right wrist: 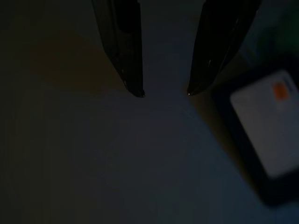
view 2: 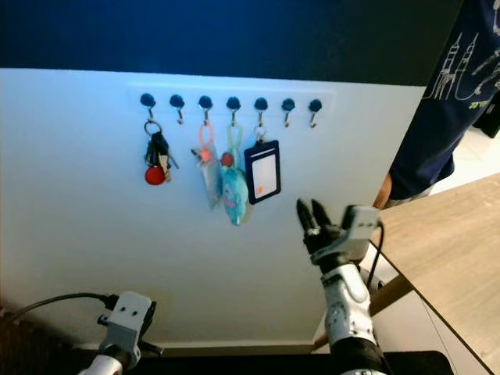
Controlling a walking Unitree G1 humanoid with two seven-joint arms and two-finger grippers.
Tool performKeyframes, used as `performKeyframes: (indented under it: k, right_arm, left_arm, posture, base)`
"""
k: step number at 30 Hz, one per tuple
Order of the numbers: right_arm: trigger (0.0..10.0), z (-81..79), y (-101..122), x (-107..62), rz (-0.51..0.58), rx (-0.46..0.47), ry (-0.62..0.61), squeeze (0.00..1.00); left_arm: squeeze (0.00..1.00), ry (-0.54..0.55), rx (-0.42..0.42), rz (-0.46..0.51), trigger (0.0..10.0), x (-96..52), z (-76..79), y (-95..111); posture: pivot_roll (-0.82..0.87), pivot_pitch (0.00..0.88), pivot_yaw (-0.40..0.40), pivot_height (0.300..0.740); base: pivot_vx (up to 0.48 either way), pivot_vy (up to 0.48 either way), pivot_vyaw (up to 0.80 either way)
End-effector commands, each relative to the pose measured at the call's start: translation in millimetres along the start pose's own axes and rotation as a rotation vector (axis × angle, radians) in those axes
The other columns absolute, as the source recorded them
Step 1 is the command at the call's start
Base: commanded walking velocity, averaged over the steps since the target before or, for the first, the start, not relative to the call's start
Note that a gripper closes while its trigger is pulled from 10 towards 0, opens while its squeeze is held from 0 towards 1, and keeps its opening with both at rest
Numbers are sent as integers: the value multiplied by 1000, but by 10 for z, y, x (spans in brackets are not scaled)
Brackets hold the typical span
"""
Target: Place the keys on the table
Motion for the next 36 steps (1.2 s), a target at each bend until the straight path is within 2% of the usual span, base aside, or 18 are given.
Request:
performKeyframes:
  k: [1,5,11,14,17,18,25,27,29,30,31,32,33,34,36]
  right_arm:
    - [10000,26,-16,-54,-11,42,3,0]
    - [10000,48,-118,-114,-84,65,-11,0]
    - [10000,-15,-197,-73,-151,147,-6,0]
    - [10000,-64,-235,-45,-177,246,20,0]
    - [10000,-91,-264,-34,-190,329,38,0]
    - [10000,-118,-262,-32,-181,418,65,0]
    - [10000,-144,-254,-59,-164,546,110,0]
    - [10000,-173,-251,-68,-153,635,145,39]
    - [10000,-179,-249,-68,-153,650,152,39]
    - [10000,-181,-244,-64,-146,667,155,384]
    - [10000,-178,-238,-59,-140,674,154,561]
    - [10000,-174,-231,-55,-136,683,155,624]
    - [10000,-174,-231,-55,-136,683,155,624]
    - [10000,-172,-222,-47,-132,693,161,961]
    - [10000,-173,-219,-42,-131,696,165,961]
  left_arm:
    - [0,-14,-23,-12,10000,-22,64,-28]
    - [0,-21,-30,-1,10000,-28,83,-7]
    - [0,-45,-90,132,10000,-28,111,232]
    - [0,-28,-215,188,10000,-43,122,365]
    - [0,-37,-248,240,10000,-64,156,473]
    - [0,-55,-262,299,10000,-89,204,613]
    - [0,-85,-258,346,10000,-119,260,748]
    - [0,-95,-243,349,10000,-118,269,787]
    - [0,-96,-242,349,10000,-118,269,794]
    - [0,-95,-242,348,10000,-114,265,806]
    - [0,-95,-243,348,10000,-110,264,817]
    - [0,-95,-243,348,10000,-110,263,831]
    - [0,-95,-243,348,10000,-110,263,831]
    - [0,-95,-242,349,10000,-106,262,852]
    - [0,-96,-242,350,10000,-102,261,858]
  posture:
    - [130,68,-58,740]
    - [128,67,-60,740]
    - [127,68,-64,740]
    - [124,68,-65,740]
    - [125,70,-67,740]
    - [128,70,-72,740]
    - [132,69,-77,740]
    - [132,65,-81,740]
    - [132,65,-81,740]
    - [134,63,-85,740]
    - [135,63,-87,740]
    - [135,62,-88,740]
    - [135,62,-88,740]
    - [135,60,-89,740]
    - [135,60,-89,740]
  base:
    - [0,0,0]
    - [0,0,0]
    - [0,0,0]
    - [0,0,0]
    - [0,0,0]
    - [0,0,0]
    - [0,0,0]
    - [0,0,0]
    - [0,0,0]
    - [0,0,0]
    - [0,0,0]
    - [0,0,0]
    - [0,0,0]
    - [0,0,0]
    - [0,0,0]
Point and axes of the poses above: a point about 5 cm out from each wrist's last joint towards the gripper, its own x axis pointing out of the wrist towards the gripper, its own y axis along the axis of the wrist's last joint, z = x × y, the point moved 1 cm from there along x, pointing out of the wrist towards the gripper, and after that the axes turned 2 degrees about -x, right-handed, at the moved point
